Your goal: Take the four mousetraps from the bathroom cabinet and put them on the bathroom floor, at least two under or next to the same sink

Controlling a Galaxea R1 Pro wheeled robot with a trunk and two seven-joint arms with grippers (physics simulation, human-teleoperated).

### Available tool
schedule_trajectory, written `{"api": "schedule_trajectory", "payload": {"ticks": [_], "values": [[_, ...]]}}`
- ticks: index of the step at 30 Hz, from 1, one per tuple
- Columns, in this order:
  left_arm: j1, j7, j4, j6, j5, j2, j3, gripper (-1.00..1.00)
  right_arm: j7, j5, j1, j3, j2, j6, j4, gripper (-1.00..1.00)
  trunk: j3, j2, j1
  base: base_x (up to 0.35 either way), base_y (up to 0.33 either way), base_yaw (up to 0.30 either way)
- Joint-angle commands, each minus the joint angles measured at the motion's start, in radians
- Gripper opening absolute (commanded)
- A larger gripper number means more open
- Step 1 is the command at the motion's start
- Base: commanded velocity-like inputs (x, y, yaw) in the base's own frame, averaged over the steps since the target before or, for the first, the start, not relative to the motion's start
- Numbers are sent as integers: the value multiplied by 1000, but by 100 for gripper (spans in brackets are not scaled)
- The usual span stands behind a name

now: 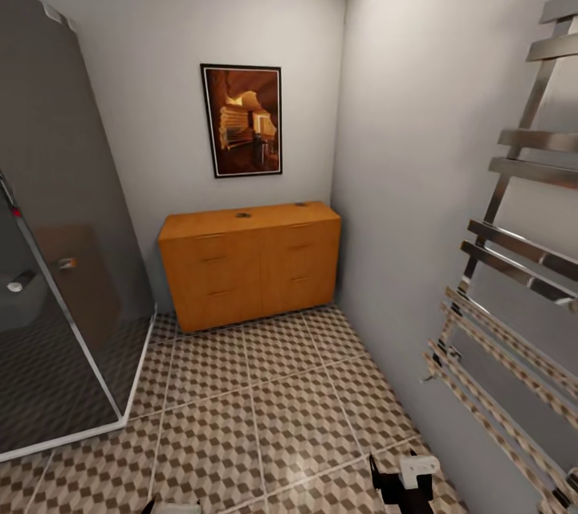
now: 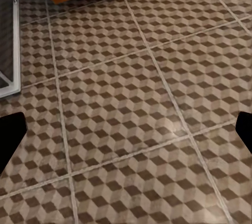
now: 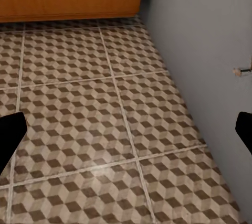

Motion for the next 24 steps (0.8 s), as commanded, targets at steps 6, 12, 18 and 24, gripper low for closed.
{"api": "schedule_trajectory", "payload": {"ticks": [6,12,18,24], "values": [[-2,3,4,-6,6,-1,-9,100,-10,6,-1,6,1,-1,1,100,-2,-2,1,330,0,0],[-2,3,4,-6,6,0,-9,100,-10,6,-1,6,1,-1,1,100,-2,-2,1,330,0,0],[-2,3,4,-6,6,0,-9,100,-10,6,-1,6,1,-1,1,100,-2,-2,1,330,0,0],[-2,3,4,-6,6,0,-9,100,-10,6,-1,6,1,0,0,100,-2,-2,1,330,0,0]]}}
